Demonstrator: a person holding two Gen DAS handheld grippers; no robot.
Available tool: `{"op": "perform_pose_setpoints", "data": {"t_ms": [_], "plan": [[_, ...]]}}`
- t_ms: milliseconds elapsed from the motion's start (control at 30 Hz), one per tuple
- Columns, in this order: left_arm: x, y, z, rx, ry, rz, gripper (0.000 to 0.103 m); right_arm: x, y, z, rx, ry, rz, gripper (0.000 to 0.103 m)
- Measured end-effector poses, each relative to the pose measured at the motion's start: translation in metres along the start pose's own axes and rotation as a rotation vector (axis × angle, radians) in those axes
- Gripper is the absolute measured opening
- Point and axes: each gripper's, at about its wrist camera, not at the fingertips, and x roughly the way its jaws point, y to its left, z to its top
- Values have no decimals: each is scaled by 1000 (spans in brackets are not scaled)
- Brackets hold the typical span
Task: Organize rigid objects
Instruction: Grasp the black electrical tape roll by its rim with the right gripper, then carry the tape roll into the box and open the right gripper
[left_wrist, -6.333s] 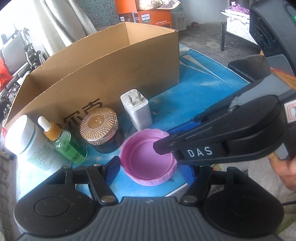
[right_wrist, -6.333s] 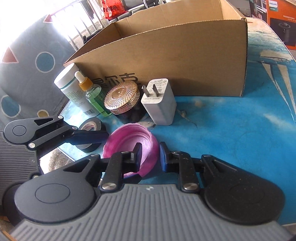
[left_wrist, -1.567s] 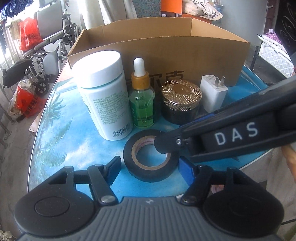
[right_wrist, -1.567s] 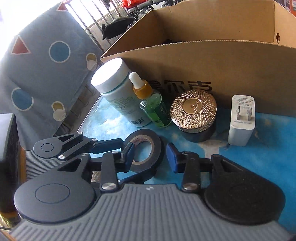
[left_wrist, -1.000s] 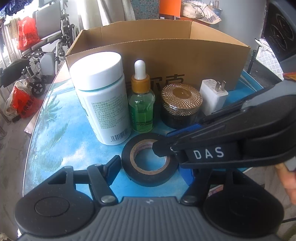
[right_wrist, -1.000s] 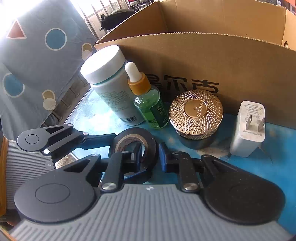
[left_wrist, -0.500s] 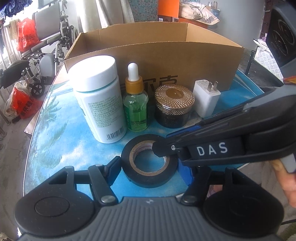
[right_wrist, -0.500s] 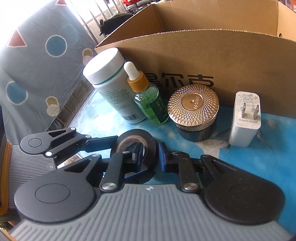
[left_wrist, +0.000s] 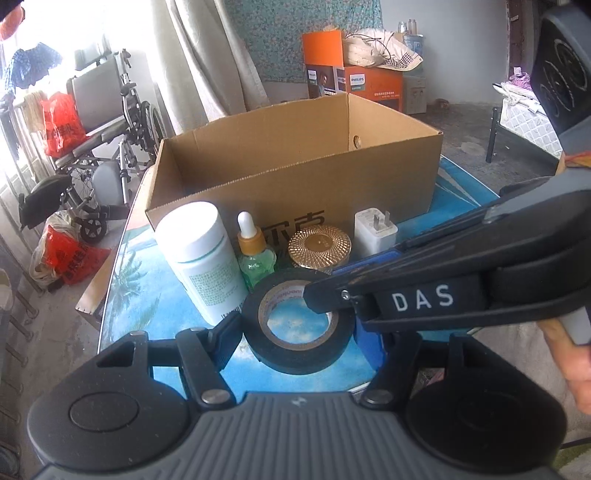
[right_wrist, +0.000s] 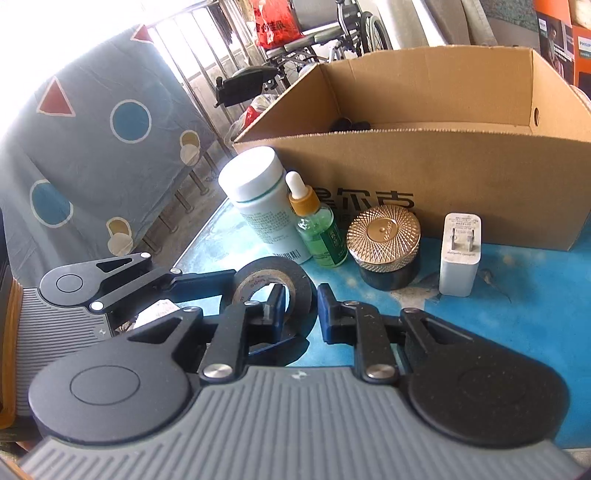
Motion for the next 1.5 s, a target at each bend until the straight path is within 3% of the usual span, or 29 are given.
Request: {"op": "perform_pose_setpoints", "data": {"t_ms": [367, 600, 800, 1033, 1267, 1500], "plan": [[-33, 13, 68, 3, -128, 42, 67, -58, 15, 60, -125, -176, 18, 18], [-20, 36, 132, -14, -123, 35, 67, -68, 5, 132, -176, -195, 25, 18], [30, 56, 183, -25, -28, 2, 67, -37, -28, 205, -158, -94, 30, 19], [127, 84, 223, -55, 163, -59, 67, 49, -86, 271, -63, 97, 15, 20], [217, 102, 228, -68, 351, -87, 67, 149, -134, 274, 52, 288, 5, 20], [274, 104, 216, -61, 462, -110, 67, 212, -164, 261, 118, 403, -12, 20]]}}
